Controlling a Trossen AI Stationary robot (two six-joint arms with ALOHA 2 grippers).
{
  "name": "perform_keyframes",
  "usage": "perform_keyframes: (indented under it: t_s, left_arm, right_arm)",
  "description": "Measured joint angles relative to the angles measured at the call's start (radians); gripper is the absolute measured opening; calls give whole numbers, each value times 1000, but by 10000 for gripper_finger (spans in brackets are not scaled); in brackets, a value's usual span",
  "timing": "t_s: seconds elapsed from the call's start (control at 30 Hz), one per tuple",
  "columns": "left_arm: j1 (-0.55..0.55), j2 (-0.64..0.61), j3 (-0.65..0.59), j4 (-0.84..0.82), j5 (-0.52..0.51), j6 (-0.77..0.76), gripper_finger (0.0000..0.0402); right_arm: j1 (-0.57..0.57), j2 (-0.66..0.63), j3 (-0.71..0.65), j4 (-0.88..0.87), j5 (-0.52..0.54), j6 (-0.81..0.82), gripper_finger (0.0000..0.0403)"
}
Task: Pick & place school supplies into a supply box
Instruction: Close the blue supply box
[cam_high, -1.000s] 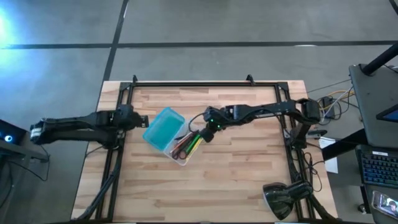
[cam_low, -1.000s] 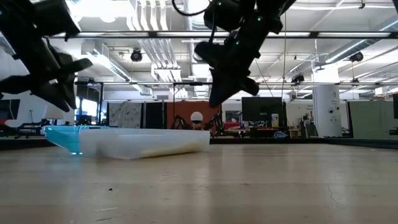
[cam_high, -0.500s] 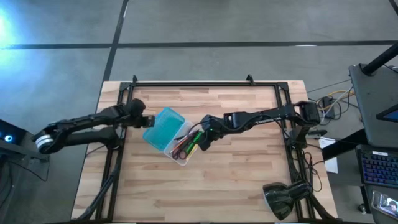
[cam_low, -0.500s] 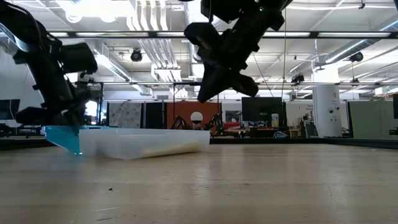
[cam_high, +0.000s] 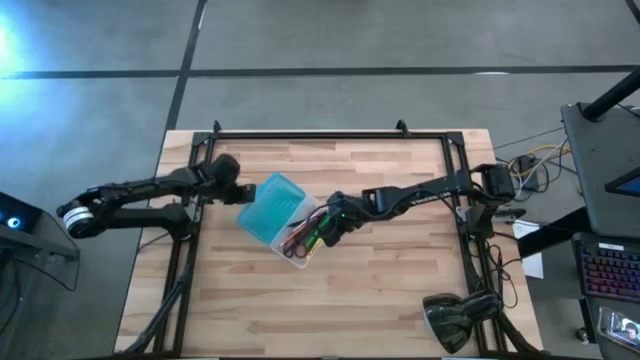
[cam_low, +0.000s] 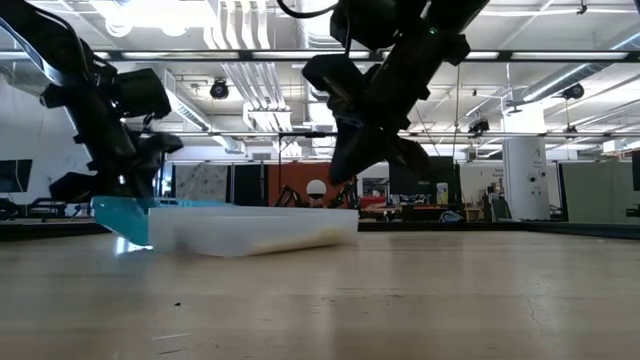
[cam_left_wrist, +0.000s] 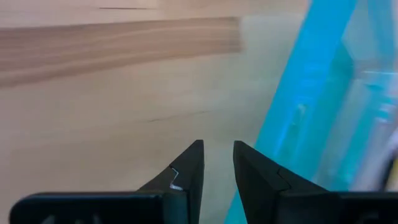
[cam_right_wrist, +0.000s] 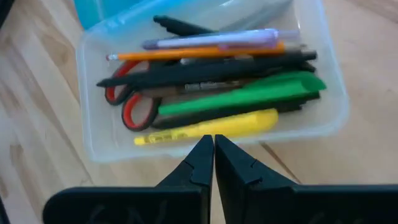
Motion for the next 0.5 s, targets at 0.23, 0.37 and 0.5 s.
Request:
perform_keyframes:
  t_s: [0.23,0.37,0.5]
  left_arm:
    - [-2,-2,48,53,133,21,71]
    - [0,-11,55,40,61,38,71]
    - [-2,4,54,-24,-48,79,71]
  right_arm:
    - [-2,0,-46,59,9,28,8]
    - [10,0,-54,60,15,27,8]
    - [24,0,-62,58,20,40,8]
